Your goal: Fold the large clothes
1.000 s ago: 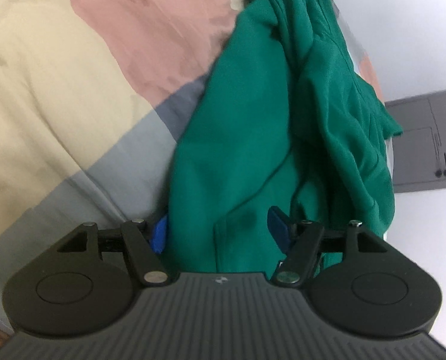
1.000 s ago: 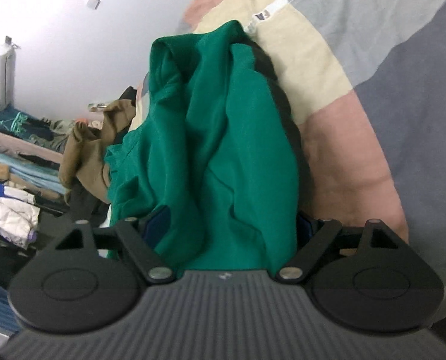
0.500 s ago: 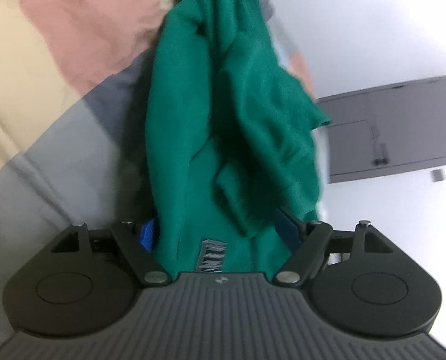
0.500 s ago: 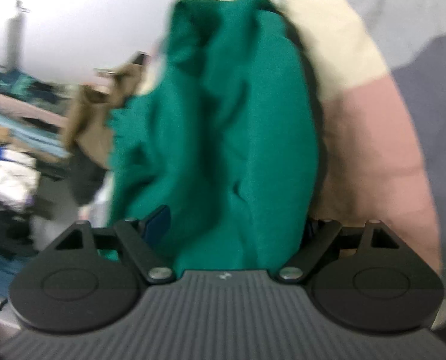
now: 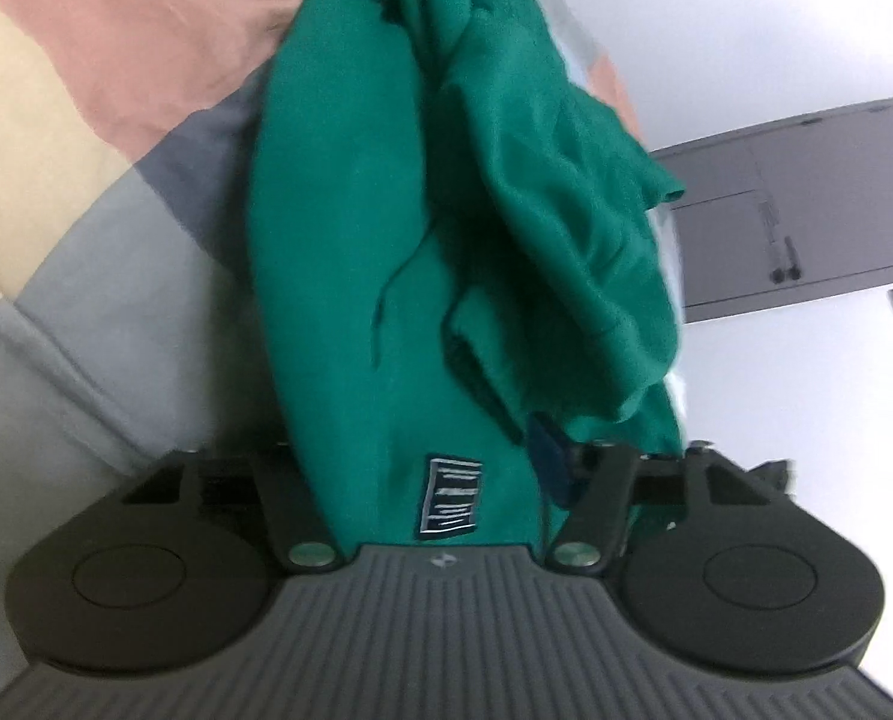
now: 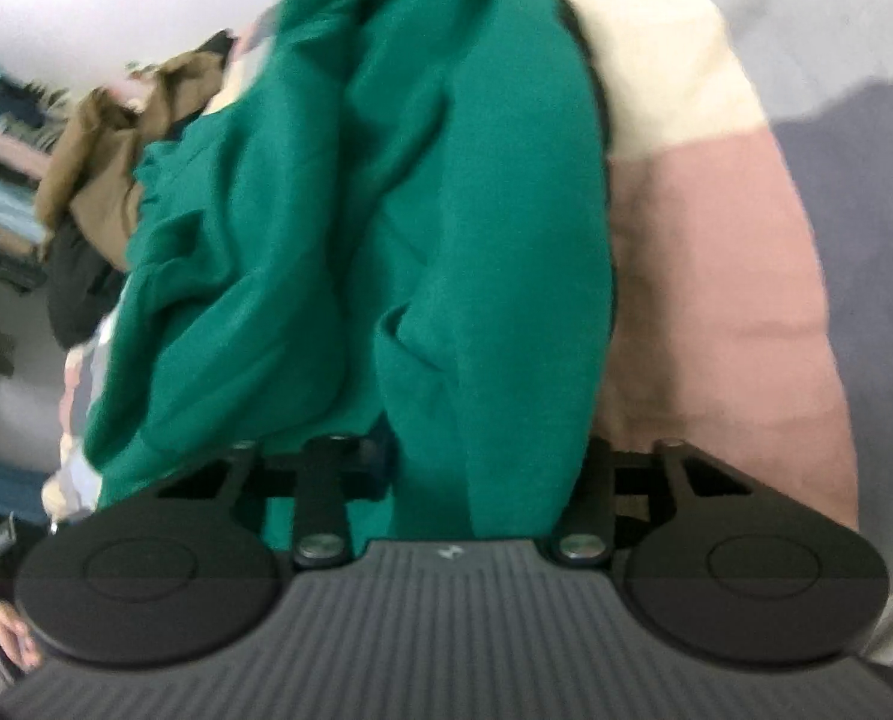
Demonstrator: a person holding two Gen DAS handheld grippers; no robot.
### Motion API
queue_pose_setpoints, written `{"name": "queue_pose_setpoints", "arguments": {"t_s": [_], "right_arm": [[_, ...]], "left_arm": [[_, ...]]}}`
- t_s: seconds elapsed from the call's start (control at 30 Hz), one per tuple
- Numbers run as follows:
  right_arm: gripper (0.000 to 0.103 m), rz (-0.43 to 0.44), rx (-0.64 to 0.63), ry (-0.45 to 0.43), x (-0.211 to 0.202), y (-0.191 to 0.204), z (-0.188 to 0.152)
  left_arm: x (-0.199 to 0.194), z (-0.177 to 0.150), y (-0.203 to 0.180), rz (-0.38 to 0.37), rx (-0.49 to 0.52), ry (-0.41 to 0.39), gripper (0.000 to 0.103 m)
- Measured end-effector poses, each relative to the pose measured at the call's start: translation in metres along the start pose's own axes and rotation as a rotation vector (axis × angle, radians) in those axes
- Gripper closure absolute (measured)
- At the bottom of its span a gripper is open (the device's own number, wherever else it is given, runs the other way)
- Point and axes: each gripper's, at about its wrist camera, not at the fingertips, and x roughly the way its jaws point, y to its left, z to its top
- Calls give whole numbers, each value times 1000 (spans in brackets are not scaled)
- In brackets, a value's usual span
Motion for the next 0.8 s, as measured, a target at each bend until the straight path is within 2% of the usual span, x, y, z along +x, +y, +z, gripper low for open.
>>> {"name": "queue_pose_setpoints", "arguments": {"t_s": [0.03, 0.1, 0.13, 0.23, 0.4, 0.5, 0.67, 0.8], "right_arm": [[70, -4, -35, -10, -2, 8, -2], [77, -16, -89, -24, -3, 22, -3], [79, -31, -113, -33, -5, 28, -5], [83, -42, -116, -82, -16, 32, -5], [87, 44, -74, -166, -51, 32, -10], [89, 106, -76, -201, -69, 36, -15], [89, 217, -60, -255, -99, 44, -26], [89, 289, -57, -285, -119, 52, -42]], "left_arm": [[1, -1, 1, 35, 0, -2, 56], [1, -2, 4, 98, 4, 2, 84], [-2, -2, 5, 111, -4, -13, 91], [-16, -1, 6, 102, -5, -69, 93], [-62, -4, -10, 10, 16, -186, 95], [-80, -4, -18, -31, 2, -229, 95], [-116, -8, -28, -79, 10, -271, 96], [-149, -19, -45, -107, 46, -271, 96]]}}
